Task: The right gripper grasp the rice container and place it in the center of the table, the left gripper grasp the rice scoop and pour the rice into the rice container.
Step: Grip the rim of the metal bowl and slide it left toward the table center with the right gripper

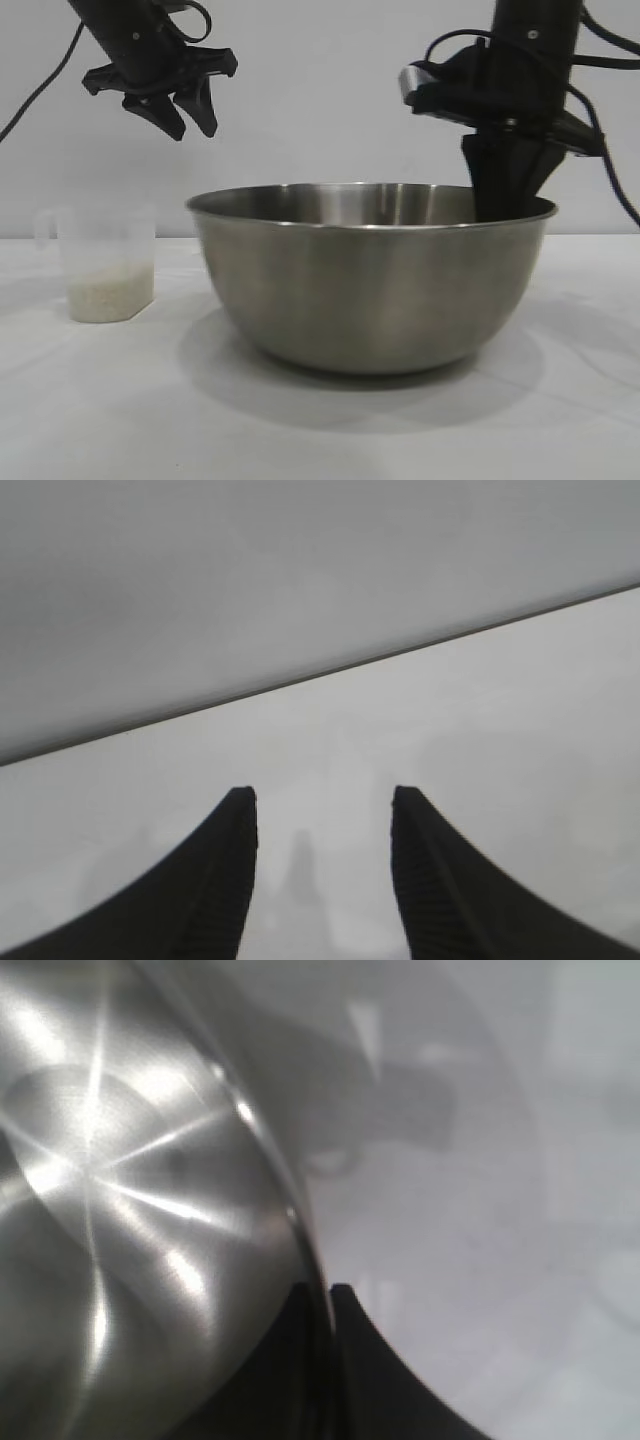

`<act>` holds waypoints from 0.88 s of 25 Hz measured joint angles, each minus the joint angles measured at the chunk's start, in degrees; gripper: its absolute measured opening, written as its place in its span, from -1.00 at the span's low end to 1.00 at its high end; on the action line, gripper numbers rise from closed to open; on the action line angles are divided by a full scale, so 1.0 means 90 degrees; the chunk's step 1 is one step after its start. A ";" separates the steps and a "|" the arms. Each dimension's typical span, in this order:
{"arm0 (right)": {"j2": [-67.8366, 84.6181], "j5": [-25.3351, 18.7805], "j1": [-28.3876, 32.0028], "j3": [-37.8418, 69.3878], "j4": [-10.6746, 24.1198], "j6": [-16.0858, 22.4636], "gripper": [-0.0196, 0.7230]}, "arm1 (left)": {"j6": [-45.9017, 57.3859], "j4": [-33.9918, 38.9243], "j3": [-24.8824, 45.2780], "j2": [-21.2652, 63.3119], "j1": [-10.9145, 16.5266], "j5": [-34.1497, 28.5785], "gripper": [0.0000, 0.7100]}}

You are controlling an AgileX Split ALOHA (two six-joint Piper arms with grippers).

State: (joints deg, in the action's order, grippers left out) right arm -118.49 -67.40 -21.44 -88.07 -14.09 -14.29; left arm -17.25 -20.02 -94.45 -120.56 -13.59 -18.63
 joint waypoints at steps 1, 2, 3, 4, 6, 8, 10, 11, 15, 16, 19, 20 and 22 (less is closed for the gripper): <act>0.0000 0.0010 -0.0034 0.0000 -0.0002 0.0000 -0.95 | 0.0000 0.0000 0.0000 0.0000 0.0000 0.0000 -0.22; 0.0000 0.0024 -0.0072 0.0000 -0.0013 0.0000 -0.95 | 0.0000 0.0000 0.0000 0.0000 0.0000 0.0000 -0.22; 0.0000 0.0034 -0.0084 0.0000 -0.0028 0.0000 -0.95 | 0.0000 0.0000 0.0000 0.0000 0.0000 0.0000 -0.22; 0.0000 0.0047 -0.0084 0.0000 -0.0042 0.0000 -0.95 | 0.0000 0.0000 0.0000 0.0000 0.0000 -0.0009 -0.22; 0.0000 0.0093 -0.0084 0.0000 -0.0042 0.0000 -0.67 | 0.0000 0.0000 0.0000 0.0000 0.0000 -0.0024 -0.22; 0.0000 0.0120 -0.0084 0.0000 -0.0042 0.0000 -0.25 | 0.0000 0.0000 0.0000 0.0000 0.0000 -0.0024 -0.22; 0.0000 0.0120 -0.0084 0.0000 -0.0042 0.0000 0.16 | 0.0000 0.0000 0.0000 0.0000 0.0000 -0.0027 -0.22; 0.0012 0.0120 -0.0084 0.0000 -0.0042 0.0000 0.33 | 0.0000 0.0000 0.0000 0.0000 0.0000 -0.0027 -0.22; 0.0265 0.0241 -0.0084 0.0000 0.0031 0.0000 0.43 | 0.0000 0.0000 0.0000 0.0000 0.0000 -0.0038 -0.22; 0.0370 0.0369 -0.0084 0.0010 0.0036 0.0000 0.43 | 0.0000 0.0000 0.0000 0.0000 0.0000 -0.0038 -0.22; 0.0976 0.1291 -0.0084 0.0409 0.0048 0.0000 0.28 | 0.0000 0.0000 0.0000 0.0009 0.0000 -0.0038 -0.22; 0.1188 0.1722 -0.0084 0.0695 0.0048 0.0000 0.28 | 0.0000 0.0010 0.0000 0.0013 0.0000 -0.0038 -0.22; 0.1737 0.2562 -0.0084 0.1394 0.0097 0.0000 0.28 | 0.0000 0.0010 0.0000 0.0064 0.0000 -0.0040 -0.22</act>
State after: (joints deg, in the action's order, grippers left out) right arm -102.86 -44.34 -22.19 -75.52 -13.22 -14.29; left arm -17.25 -19.93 -94.45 -119.99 -13.59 -19.00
